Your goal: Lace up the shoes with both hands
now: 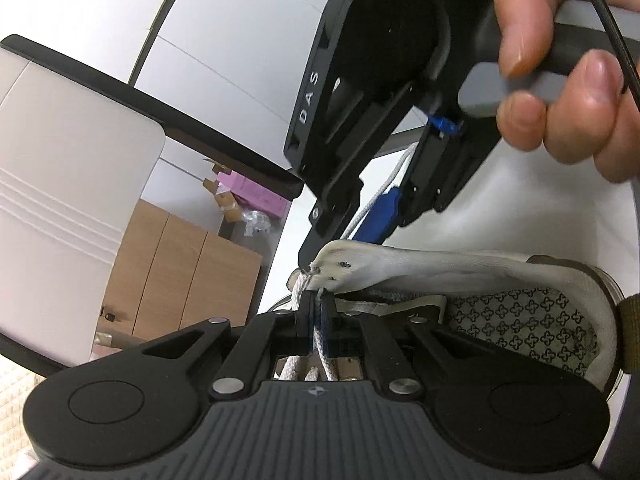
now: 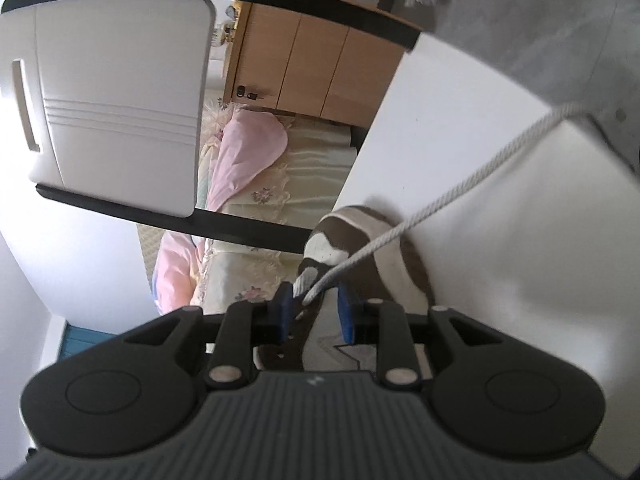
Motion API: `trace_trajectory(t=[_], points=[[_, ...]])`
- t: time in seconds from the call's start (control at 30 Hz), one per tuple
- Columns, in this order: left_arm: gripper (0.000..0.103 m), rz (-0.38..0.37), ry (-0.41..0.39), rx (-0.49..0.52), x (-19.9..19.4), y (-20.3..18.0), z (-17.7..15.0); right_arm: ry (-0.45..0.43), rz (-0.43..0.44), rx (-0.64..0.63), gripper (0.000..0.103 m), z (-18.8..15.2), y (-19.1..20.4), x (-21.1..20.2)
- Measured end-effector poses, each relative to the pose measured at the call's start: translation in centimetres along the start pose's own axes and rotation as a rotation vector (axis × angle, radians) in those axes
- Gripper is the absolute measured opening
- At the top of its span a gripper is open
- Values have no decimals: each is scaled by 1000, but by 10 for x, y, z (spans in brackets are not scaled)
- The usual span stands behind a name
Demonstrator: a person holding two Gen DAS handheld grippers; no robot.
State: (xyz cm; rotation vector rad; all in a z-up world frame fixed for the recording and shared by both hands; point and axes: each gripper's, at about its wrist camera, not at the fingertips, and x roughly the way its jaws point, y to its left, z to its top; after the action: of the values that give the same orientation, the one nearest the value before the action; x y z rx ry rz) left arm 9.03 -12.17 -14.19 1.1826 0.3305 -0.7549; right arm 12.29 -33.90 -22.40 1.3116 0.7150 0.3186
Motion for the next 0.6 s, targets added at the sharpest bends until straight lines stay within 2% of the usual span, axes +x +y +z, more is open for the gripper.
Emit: trace_trajectory(t=[0.07, 0.17, 0.2, 0.27, 0.33, 0.37, 0.6], points=[[5, 1, 5, -3, -2, -4, 0, 3, 8, 19, 23, -2, 0, 3], [5, 2, 14, -8, 1, -8, 1, 13, 22, 18, 10, -1, 6, 4], [5, 2, 19, -12, 0, -10, 0, 19, 14, 0, 3, 0, 8, 4], [6, 14, 29, -37, 0, -10, -2, 28, -3, -42, 3, -1, 14, 5], [14, 27, 38, -62, -1, -10, -3, 18, -17, -64, 3, -3, 18, 4], [15, 36, 47, -71, -1, -10, -3, 3, -23, -58, 2, -3, 17, 3], [16, 67, 76, -138, -1, -9, -6, -160, -83, 11, 1, 13, 7, -21]])
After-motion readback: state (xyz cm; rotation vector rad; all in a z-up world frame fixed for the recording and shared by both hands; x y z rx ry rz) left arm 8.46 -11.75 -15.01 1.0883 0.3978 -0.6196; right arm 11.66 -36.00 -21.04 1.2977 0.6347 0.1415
